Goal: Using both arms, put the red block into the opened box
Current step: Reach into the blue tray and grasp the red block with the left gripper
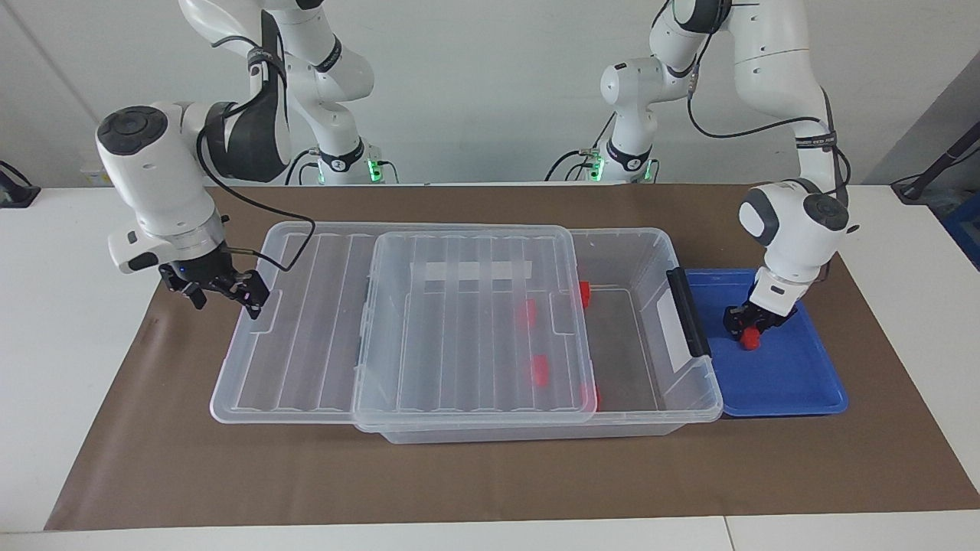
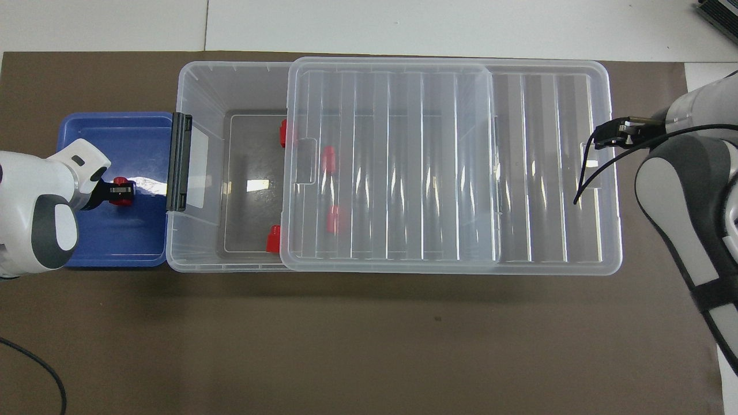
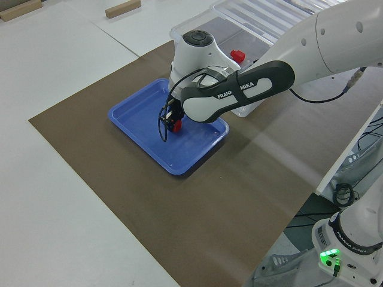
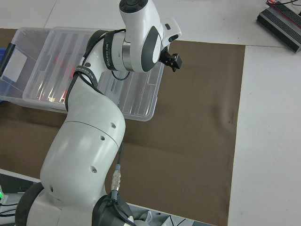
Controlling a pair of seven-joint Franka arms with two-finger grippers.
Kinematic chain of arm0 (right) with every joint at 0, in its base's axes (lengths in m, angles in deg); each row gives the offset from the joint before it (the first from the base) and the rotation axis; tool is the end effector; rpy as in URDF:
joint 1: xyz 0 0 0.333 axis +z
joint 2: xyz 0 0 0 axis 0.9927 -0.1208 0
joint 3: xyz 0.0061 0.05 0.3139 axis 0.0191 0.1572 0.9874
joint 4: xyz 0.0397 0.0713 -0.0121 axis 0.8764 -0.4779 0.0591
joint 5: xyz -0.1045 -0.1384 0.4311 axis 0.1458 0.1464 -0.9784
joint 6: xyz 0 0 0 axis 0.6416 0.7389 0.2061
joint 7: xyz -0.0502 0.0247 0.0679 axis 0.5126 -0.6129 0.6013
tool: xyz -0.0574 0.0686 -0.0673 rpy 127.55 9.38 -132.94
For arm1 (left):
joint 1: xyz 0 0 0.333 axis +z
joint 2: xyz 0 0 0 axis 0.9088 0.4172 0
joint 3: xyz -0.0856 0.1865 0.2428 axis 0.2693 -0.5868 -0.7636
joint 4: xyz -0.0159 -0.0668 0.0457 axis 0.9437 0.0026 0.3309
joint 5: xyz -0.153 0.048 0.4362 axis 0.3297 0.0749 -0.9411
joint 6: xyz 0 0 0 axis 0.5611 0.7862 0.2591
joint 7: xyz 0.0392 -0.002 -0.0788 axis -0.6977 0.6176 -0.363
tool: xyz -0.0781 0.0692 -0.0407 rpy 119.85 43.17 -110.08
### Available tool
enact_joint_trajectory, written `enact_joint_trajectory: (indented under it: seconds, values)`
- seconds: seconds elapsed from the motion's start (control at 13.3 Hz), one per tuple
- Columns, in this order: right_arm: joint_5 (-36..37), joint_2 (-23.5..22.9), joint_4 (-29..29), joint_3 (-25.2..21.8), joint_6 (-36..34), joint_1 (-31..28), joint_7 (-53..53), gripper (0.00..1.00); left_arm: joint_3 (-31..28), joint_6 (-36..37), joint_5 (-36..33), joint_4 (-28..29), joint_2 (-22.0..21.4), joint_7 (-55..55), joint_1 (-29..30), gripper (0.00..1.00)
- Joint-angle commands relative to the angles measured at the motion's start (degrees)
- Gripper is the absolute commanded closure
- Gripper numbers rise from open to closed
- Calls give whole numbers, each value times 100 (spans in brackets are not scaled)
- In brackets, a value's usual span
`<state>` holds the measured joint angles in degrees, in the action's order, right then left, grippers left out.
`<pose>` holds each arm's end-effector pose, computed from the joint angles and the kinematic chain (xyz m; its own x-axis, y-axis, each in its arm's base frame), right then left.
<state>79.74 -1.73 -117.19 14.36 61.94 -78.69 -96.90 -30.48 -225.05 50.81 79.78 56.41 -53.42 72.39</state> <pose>0.7004 -0.0370 0.4661 0.9703 -0.2054 0.1274 -0.2126 -0.9761 0.0452 0.6423 0.0755 0.2434 0.9907 0.0055 0.1362 0.0089 -0.9997 -0.0245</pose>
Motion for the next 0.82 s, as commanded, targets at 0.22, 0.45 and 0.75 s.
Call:
enact_joint_trajectory:
  seconds: [0.22,0.45,0.75]
  values:
    - [-323,477,561,26,-1161,-15,147,0,53,2059,-42,-1397,-63,23,-177,100]
    - [-297,820,877,26,-2347,-24,303,0,88,2731,19,-1778,-404,-56,-177,100]
    - [-235,926,826,17,-2545,11,700,0,88,3661,607,-2453,-626,-178,-177,100]
